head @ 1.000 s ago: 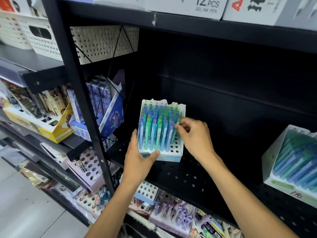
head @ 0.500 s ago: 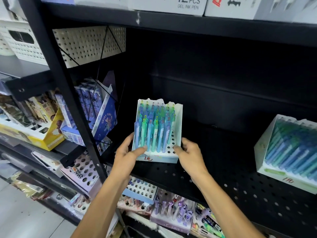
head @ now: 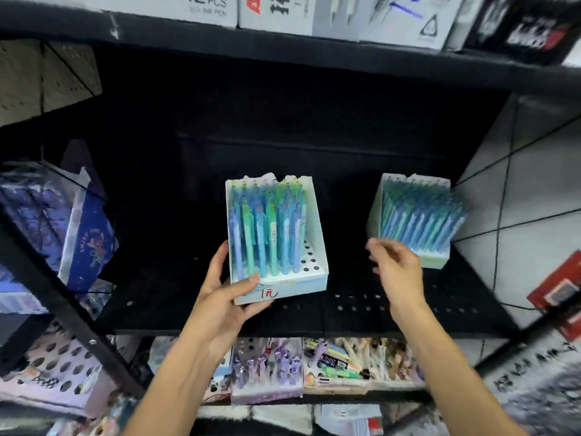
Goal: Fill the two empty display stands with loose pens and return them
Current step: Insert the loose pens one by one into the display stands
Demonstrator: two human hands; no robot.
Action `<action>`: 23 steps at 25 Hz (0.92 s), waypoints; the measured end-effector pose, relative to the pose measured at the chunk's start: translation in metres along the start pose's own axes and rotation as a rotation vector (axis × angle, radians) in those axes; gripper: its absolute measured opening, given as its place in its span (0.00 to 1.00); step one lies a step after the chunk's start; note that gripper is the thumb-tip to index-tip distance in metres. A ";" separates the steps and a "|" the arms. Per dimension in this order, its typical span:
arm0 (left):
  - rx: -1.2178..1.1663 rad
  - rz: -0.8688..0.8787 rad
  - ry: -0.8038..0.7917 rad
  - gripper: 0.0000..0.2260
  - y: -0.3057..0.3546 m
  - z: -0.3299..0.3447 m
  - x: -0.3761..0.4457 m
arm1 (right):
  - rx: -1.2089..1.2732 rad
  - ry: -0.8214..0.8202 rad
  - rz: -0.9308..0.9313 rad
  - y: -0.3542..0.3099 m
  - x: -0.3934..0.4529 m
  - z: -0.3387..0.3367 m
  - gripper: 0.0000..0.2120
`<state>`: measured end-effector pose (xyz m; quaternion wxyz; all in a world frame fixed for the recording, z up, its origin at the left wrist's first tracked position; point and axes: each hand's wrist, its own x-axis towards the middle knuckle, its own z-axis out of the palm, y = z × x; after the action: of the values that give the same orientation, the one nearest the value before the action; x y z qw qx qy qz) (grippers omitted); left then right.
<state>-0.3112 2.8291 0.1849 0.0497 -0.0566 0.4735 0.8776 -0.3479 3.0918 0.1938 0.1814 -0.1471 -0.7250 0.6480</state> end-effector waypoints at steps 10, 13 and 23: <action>-0.092 -0.026 0.040 0.30 -0.052 0.049 -0.020 | -0.422 0.534 0.090 0.022 0.096 -0.142 0.09; -0.092 0.006 0.092 0.32 -0.062 0.057 -0.032 | -0.443 0.323 0.011 0.028 0.093 -0.135 0.08; -0.035 0.099 0.212 0.34 -0.072 0.059 -0.060 | -0.334 -0.124 0.174 0.029 0.117 -0.127 0.12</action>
<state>-0.2448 2.9153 0.1665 -0.0453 -0.1265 0.4629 0.8762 -0.3947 3.2599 0.1856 0.0529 -0.1968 -0.8167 0.5399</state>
